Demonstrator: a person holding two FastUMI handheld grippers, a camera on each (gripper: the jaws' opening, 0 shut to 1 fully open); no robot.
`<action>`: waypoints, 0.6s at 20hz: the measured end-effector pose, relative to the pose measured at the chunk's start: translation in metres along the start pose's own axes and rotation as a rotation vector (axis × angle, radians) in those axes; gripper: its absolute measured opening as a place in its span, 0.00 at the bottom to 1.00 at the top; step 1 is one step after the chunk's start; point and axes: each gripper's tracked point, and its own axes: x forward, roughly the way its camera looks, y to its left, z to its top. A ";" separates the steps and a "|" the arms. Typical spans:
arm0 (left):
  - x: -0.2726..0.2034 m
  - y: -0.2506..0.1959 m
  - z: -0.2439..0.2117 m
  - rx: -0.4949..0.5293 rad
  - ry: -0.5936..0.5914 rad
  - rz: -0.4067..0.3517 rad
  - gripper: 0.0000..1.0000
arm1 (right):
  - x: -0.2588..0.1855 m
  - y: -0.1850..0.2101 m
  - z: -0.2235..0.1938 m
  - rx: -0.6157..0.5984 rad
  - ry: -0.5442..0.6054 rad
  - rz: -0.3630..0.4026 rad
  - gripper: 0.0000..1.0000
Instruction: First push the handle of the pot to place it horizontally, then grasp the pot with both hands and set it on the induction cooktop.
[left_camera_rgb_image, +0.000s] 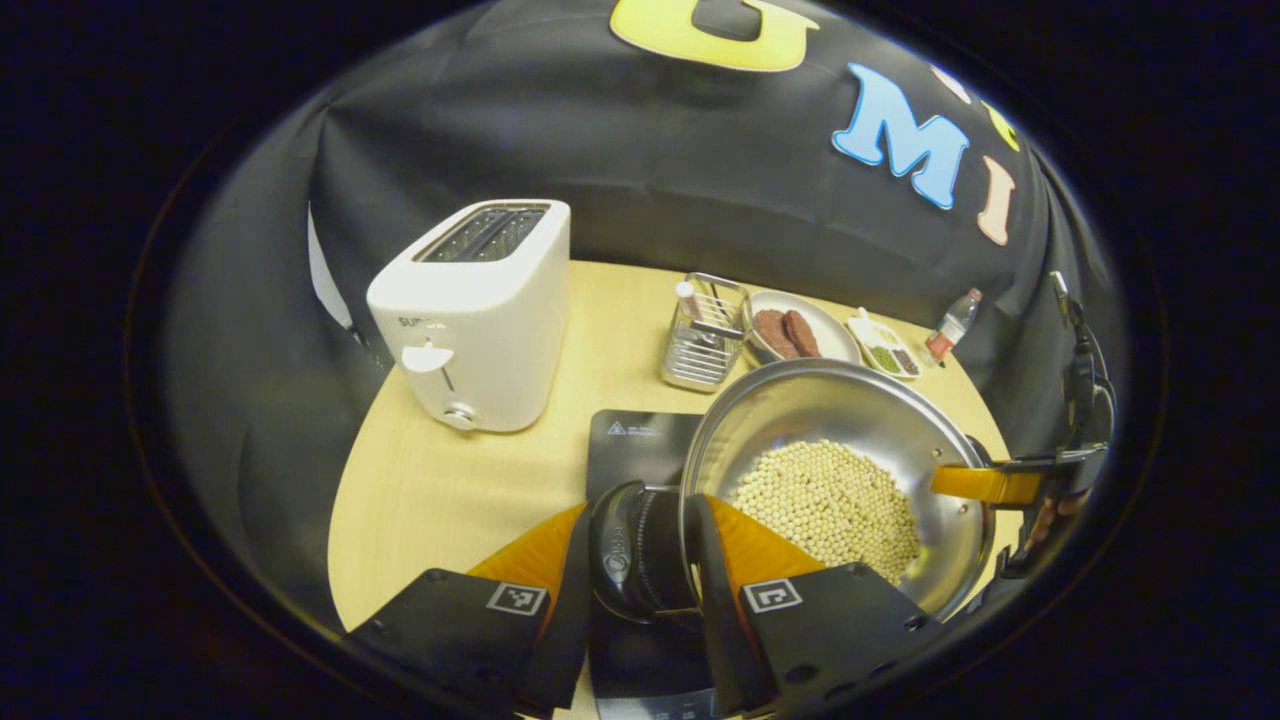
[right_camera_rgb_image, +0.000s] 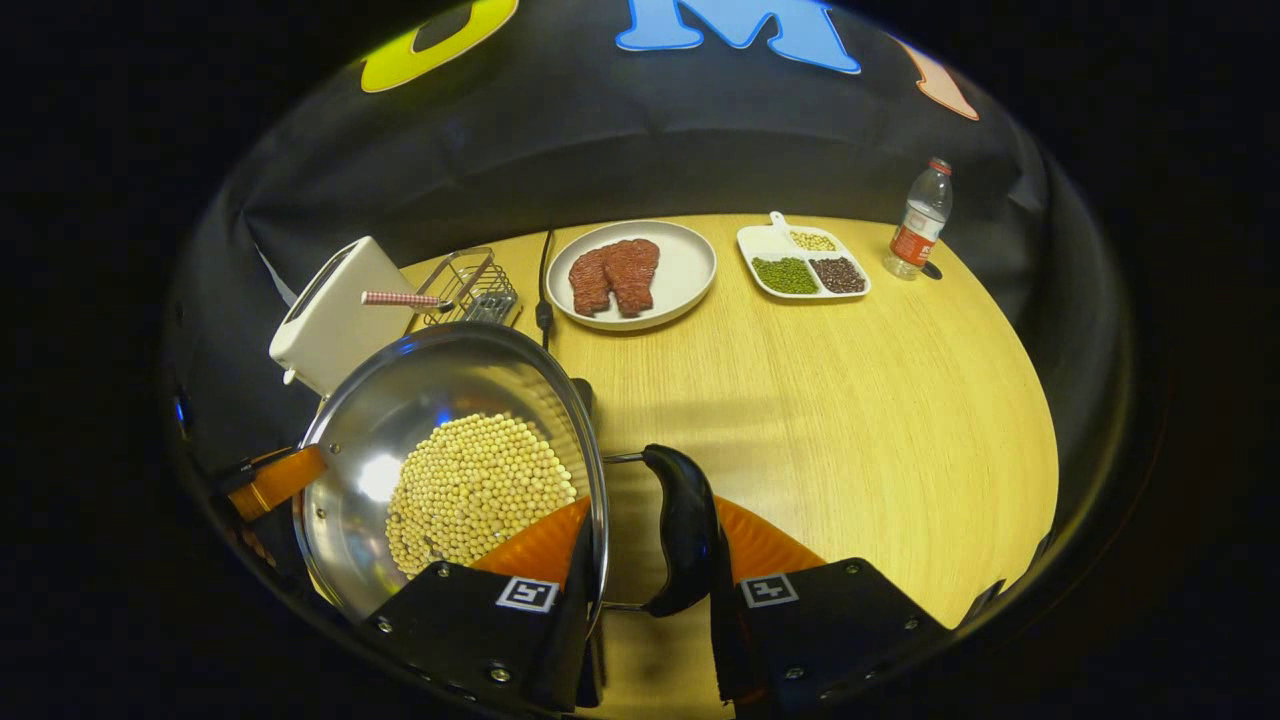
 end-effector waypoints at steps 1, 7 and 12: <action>0.003 0.004 0.000 0.002 0.000 -0.001 0.54 | 0.001 0.005 -0.001 0.004 -0.003 0.000 0.52; 0.003 0.018 0.003 0.008 -0.018 -0.014 0.54 | 0.004 0.017 -0.008 0.027 -0.025 -0.005 0.52; 0.000 0.021 0.007 0.020 -0.071 -0.014 0.58 | 0.015 0.020 -0.017 0.069 -0.049 0.037 0.52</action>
